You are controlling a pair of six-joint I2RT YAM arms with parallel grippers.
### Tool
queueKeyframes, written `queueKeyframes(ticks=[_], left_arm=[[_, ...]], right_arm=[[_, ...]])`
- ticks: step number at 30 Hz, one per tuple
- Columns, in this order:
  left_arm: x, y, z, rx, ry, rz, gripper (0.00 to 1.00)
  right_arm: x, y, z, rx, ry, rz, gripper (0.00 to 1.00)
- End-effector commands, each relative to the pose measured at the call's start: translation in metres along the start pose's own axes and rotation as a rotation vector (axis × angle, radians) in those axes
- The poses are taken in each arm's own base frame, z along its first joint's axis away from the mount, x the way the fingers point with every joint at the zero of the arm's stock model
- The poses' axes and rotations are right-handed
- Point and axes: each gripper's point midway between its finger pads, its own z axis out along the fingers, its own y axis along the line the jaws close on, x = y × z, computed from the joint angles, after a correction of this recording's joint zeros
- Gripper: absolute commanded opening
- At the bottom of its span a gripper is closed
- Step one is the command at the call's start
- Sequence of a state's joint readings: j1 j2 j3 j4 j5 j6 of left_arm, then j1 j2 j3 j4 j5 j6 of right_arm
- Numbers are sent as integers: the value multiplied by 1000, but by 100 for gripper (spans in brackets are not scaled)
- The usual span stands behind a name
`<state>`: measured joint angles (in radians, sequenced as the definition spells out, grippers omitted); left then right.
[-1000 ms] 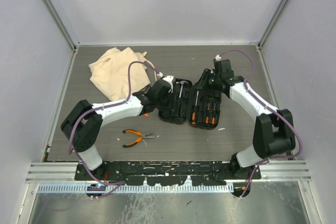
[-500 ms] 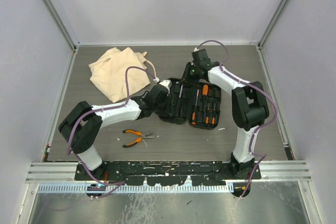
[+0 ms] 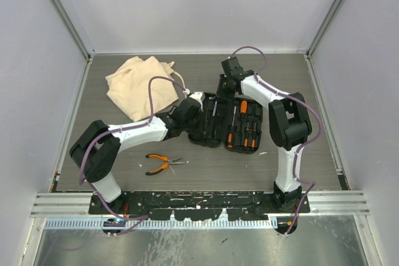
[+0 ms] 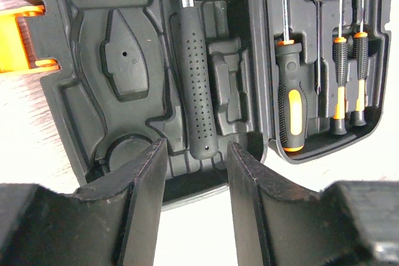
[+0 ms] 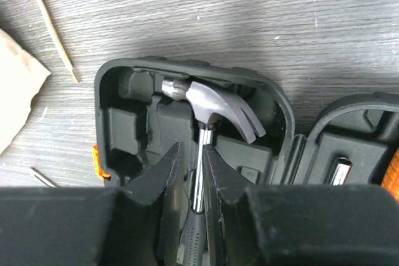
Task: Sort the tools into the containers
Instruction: Place the hammer in the storage box.
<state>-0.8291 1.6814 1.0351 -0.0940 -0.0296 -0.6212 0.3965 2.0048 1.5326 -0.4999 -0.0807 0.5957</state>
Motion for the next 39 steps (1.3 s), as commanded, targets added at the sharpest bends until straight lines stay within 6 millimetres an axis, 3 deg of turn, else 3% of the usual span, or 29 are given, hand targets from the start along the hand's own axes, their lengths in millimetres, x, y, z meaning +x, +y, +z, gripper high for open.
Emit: queueKeyframes(ticks=[1,12,21,28,39], left_arm=[[-32,-20,-8,57,-93,-12,44],[-32,-19,-8,55,-92,-15,44],[-42,-28,-8,68,-99,-15,42],[-54,-39,1,70,-92,-17,41],[-31,-28,28,-26,22,3,26]], right_arm=[[-16,1,0,28,-43,-16,24],[-5,-10,19,66,-4,-27,22],[-1,-17,25,87,5,-28,8],[4,-20,28,93,17,-39,2],[5,-22,32,96,24,-46,0]])
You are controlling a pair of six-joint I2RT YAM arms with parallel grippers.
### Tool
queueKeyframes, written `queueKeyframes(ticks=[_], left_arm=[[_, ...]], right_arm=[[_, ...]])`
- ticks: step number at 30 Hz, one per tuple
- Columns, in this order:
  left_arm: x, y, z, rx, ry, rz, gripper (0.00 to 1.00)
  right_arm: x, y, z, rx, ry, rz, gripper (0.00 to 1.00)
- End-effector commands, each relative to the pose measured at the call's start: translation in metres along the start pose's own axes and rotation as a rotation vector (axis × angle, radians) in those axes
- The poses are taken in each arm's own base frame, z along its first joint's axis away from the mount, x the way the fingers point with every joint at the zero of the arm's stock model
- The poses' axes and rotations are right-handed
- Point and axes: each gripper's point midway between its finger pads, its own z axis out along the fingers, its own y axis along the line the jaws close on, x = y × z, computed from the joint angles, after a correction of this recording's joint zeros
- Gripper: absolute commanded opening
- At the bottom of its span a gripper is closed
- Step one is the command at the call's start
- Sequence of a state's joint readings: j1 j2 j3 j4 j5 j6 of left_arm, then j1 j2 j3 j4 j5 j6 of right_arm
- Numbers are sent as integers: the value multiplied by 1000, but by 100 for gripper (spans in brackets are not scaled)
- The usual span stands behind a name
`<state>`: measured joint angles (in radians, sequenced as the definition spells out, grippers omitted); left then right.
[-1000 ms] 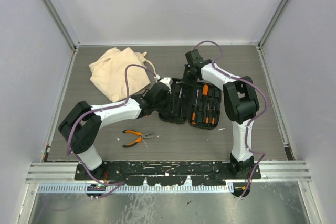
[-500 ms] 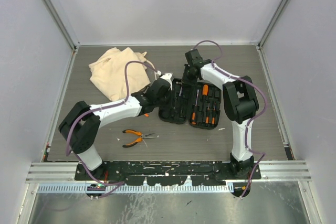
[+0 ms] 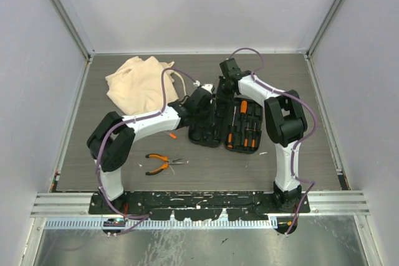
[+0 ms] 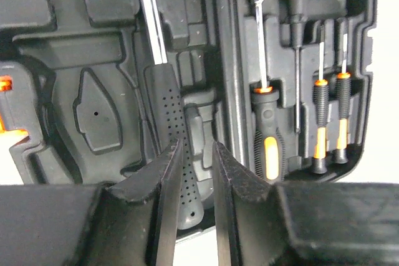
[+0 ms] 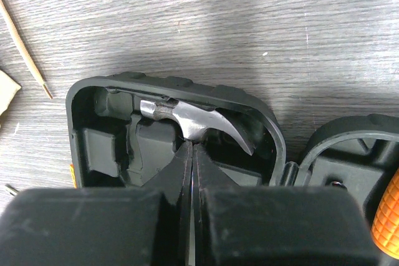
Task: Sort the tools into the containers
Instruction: Place the hammer in the storage box.
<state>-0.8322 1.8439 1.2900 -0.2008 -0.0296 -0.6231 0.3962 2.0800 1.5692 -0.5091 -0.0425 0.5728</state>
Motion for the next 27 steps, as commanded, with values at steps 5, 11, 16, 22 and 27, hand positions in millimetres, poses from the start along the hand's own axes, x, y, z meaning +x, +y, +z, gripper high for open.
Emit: queueKeyframes(ticks=[5,11,16,22,27], left_arm=[[17,11,10,-73,47,13,14],[33,22,16,-125,86,37,8],[45,28,22,-156,115,50,6],[56,35,28,-179,145,54,5],[62,37,29,-186,158,58,3]], right_arm=[[5,-7,11,32,13,-25,0],[5,-7,10,33,12,-24,0],[7,-10,13,39,21,-23,0],[11,-15,19,61,32,-25,1],[18,-26,29,106,57,-31,0]])
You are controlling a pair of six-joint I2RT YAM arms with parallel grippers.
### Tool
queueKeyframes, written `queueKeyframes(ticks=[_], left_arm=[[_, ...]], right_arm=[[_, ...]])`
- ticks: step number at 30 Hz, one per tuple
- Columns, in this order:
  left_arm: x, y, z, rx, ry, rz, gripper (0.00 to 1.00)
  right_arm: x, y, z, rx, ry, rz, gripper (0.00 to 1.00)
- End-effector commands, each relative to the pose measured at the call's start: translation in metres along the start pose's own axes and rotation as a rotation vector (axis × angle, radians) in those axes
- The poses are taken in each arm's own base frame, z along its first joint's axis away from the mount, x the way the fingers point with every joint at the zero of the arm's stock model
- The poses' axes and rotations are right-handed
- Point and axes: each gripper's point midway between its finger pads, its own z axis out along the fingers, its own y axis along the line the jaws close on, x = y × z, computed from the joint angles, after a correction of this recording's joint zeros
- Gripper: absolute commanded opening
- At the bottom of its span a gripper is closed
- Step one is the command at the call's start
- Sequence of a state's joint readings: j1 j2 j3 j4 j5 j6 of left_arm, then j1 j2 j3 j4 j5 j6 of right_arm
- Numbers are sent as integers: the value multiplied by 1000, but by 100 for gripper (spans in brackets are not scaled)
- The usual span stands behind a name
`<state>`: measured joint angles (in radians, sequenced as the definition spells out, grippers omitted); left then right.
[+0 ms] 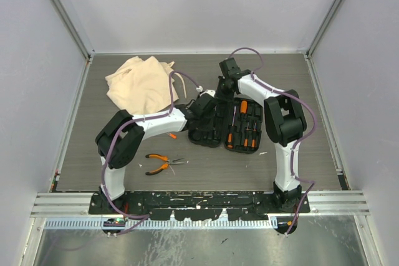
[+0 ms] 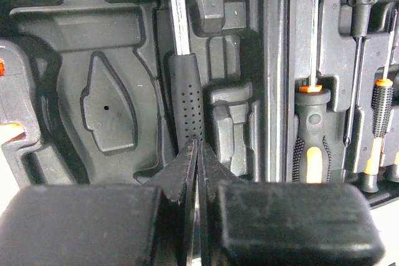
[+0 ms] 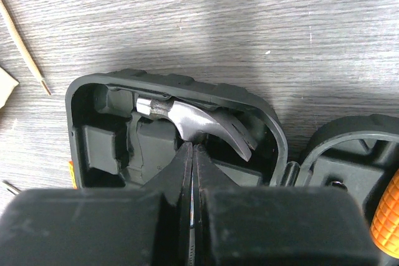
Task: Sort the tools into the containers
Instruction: Place the hammer in the storage box.
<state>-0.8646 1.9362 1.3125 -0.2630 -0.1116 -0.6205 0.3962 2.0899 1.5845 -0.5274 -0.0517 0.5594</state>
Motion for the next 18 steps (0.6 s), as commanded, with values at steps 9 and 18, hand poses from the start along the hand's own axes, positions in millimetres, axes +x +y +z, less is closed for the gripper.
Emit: queueKeyframes(ticks=[9,18], left_arm=[[32,15,10,-65,95,34,1],[29,13,6,-59,90,39,0]], right_arm=[[48,-59,50,223,134,-36,0],[67,-71,53,236,170,-44,0]])
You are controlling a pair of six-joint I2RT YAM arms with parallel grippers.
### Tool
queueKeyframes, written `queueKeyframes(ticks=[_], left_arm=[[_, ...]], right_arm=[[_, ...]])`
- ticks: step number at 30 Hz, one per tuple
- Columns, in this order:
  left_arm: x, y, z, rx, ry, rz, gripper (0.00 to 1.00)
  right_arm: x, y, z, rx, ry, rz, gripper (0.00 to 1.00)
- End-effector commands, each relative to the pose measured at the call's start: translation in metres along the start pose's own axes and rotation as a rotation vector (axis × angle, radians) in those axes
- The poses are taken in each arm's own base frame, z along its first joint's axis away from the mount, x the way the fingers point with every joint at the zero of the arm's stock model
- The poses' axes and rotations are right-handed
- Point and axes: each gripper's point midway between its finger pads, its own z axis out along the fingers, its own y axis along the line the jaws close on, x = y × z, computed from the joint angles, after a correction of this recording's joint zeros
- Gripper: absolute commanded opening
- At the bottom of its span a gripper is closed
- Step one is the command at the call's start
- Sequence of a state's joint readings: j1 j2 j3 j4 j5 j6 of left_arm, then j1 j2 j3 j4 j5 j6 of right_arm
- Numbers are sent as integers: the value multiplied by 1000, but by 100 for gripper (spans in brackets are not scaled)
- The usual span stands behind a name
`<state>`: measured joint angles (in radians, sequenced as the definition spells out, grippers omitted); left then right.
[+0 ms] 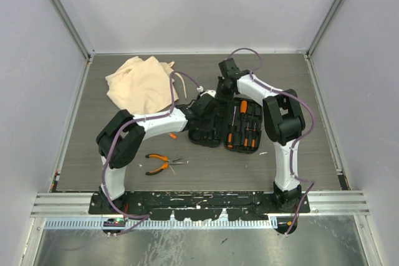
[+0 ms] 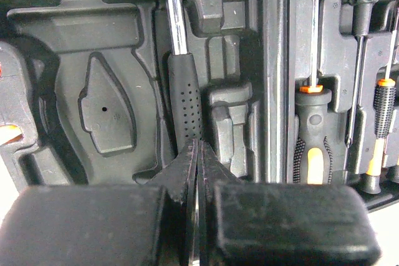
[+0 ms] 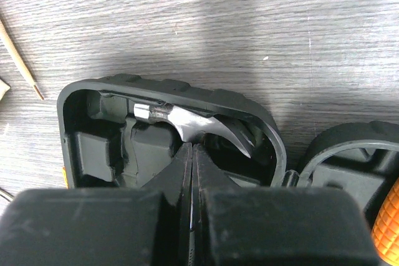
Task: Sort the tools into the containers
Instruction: Place the hammer in the storage box.
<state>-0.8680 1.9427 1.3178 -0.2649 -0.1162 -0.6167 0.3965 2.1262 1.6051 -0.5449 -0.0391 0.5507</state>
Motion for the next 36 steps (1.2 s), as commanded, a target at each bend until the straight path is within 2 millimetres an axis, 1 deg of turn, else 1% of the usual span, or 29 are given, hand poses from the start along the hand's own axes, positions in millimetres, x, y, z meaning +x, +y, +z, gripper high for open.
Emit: queueKeyframes(ticks=[1,4,5,7,8,9,11,13,14,16,18,20,21,24,25,27,29,31,32,33,36], left_arm=[[25,12,1,-51,81,34,0],[9,4,-13,-30,43,41,2],[0,0,-20,-16,23,48,3],[-22,-12,-39,25,-38,64,7],[-34,-18,-50,47,-72,77,12],[-49,-26,-68,78,-120,85,17],[-72,-34,-95,112,-201,110,28],[-91,-34,-120,116,-276,117,37],[-97,-32,-131,113,-301,117,40],[-104,-21,-144,97,-327,106,44],[-106,-6,-155,72,-334,90,45],[-102,14,-160,32,-331,84,46],[-100,27,-162,3,-328,79,47],[-88,58,-169,-56,-318,68,49],[-84,66,-171,-67,-315,62,50],[-73,83,-176,-85,-306,55,52],[-64,95,-178,-91,-282,57,55],[-50,108,-176,-119,-228,66,56],[-47,110,-184,-111,-228,75,58],[-40,113,-184,-112,-207,89,59],[-19,120,-184,-121,-132,118,63]], right_arm=[[59,-60,43,196,138,-38,0],[38,-43,28,144,81,-47,1],[29,-37,20,126,58,-50,0],[17,-28,11,102,27,-53,0],[12,-24,7,87,21,-53,1],[9,-21,4,74,17,-53,1],[3,-15,1,55,7,-57,0],[-1,-9,-4,29,-6,-65,1],[-3,-5,-6,11,-16,-71,2],[-9,4,-15,-34,-39,-85,3],[-16,15,-27,-86,-67,-103,6],[-25,24,-43,-128,-107,-120,10],[-30,30,-53,-151,-130,-129,12],[-41,44,-81,-219,-192,-155,20],[-46,48,-95,-239,-223,-161,22],[-49,50,-112,-257,-262,-162,27],[-48,49,-124,-267,-287,-159,30],[-41,45,-130,-272,-293,-156,32],[-38,44,-133,-282,-299,-157,33],[-28,40,-132,-285,-285,-162,34],[-9,32,-136,-303,-274,-170,36]])
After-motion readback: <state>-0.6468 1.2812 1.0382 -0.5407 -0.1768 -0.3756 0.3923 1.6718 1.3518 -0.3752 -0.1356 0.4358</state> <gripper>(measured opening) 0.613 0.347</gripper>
